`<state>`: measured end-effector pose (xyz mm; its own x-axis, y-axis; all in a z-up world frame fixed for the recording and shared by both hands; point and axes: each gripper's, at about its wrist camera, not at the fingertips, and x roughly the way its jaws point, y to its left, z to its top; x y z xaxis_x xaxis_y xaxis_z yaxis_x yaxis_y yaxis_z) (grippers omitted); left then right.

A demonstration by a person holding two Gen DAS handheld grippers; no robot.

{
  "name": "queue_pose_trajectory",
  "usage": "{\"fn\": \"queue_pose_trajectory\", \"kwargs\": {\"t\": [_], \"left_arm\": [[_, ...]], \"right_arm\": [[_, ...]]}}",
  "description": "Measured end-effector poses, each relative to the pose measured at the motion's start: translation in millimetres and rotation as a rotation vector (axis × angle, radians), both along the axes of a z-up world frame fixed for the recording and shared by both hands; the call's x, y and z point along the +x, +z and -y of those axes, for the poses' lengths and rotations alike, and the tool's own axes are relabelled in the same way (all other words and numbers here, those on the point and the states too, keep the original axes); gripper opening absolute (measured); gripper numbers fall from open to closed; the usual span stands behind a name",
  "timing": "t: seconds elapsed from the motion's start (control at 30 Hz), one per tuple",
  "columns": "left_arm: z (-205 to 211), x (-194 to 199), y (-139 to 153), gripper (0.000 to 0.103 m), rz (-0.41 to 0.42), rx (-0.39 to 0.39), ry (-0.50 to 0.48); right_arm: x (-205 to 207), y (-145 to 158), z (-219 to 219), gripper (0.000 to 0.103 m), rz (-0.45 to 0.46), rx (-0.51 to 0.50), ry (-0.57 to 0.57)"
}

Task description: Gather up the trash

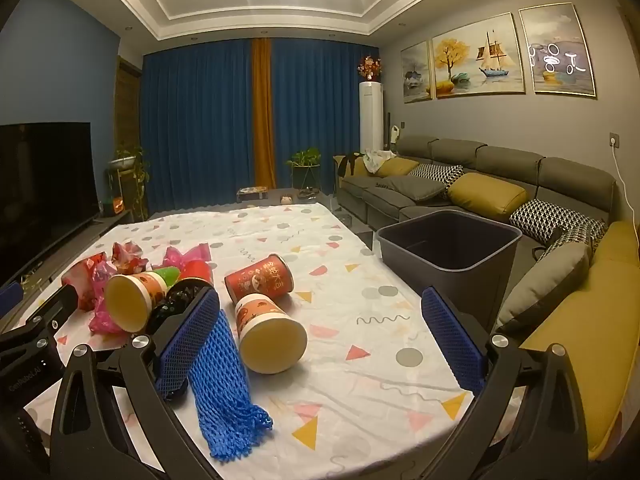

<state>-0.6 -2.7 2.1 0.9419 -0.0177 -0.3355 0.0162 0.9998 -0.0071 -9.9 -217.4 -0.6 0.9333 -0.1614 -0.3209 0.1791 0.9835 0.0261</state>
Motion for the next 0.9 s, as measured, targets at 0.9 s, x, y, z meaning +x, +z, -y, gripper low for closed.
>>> {"fn": "queue_pose_trajectory", "kwargs": {"t": [0.9], "left_arm": [[2.8,1.9,-1.3,0.097,-0.004,-0.005,0.000]], "right_arm": [[0.6,0.4,-0.2,0.098,0.002,-0.004,0.000]]}}
